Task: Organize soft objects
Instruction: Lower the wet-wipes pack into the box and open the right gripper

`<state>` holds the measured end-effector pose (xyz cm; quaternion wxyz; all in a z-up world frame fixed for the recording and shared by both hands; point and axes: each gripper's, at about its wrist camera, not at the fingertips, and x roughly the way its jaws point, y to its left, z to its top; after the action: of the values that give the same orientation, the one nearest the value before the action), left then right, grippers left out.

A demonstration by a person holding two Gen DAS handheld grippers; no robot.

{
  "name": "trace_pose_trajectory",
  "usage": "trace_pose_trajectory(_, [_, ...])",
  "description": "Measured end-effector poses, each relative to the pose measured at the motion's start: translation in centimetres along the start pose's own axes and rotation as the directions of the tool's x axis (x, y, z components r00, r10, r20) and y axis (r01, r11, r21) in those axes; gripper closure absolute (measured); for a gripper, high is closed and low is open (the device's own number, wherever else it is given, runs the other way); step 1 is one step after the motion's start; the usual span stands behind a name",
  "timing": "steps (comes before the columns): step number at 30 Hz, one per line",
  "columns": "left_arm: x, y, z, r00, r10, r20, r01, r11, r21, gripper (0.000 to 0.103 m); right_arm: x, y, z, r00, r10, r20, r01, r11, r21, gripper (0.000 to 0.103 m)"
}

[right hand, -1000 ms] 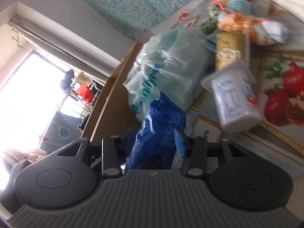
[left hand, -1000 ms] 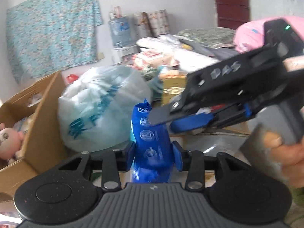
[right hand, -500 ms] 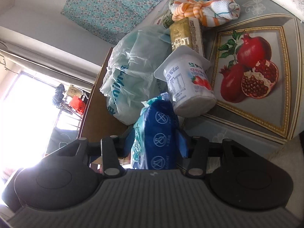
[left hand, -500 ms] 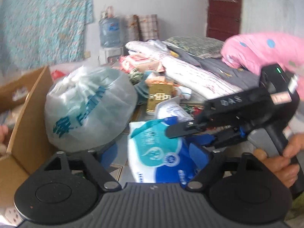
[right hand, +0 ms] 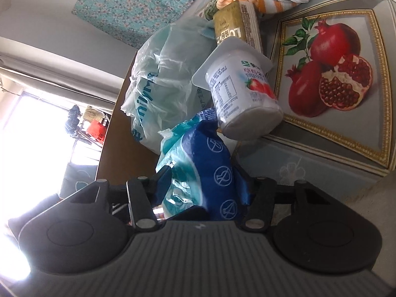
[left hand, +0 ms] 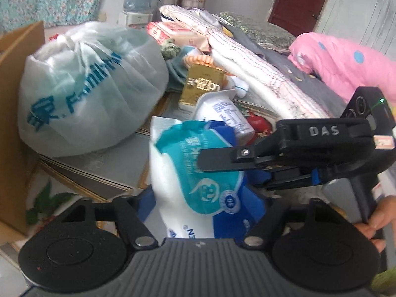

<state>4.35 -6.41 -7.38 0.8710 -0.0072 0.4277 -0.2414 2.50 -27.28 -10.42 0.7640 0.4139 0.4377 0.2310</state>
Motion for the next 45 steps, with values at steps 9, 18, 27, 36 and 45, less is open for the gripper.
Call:
trace_pose_trajectory(9, [-2.3, 0.4, 0.4, 0.998, 0.020, 0.056, -0.018, 0.999, -0.034, 0.044, 0.4, 1.6, -0.6, 1.000, 0.018, 0.003, -0.018, 1.000, -0.016, 0.057])
trace_pose_trajectory(18, [-8.0, -0.5, 1.6, 0.970, 0.104, 0.221, -0.101, 0.995, -0.024, 0.044, -0.3, 7.3, 0.9, 0.995, 0.101, 0.022, -0.097, 0.984, -0.149, 0.057])
trace_pose_trajectory(27, [-16.1, 2.8, 5.1, 0.882, 0.271, 0.385, -0.259, 0.962, -0.085, 0.044, 3.8, 18.6, 5.4, 0.973, 0.217, -0.080, -0.232, 0.913, -0.334, 0.056])
trace_pose_trajectory(36, [-19.1, 13.3, 10.3, 0.877, 0.405, 0.257, -0.341, 0.903, -0.260, 0.044, 16.6, 27.8, 10.1, 0.935, 0.171, -0.311, -0.270, 0.912, -0.310, 0.052])
trace_pose_trajectory(45, [-12.9, 25.9, 11.9, 0.944, 0.330, -0.024, -0.306, 0.843, -0.443, 0.045, 27.5, 29.9, 10.2, 0.923, -0.154, -0.352, -0.027, 0.888, -0.458, 0.033])
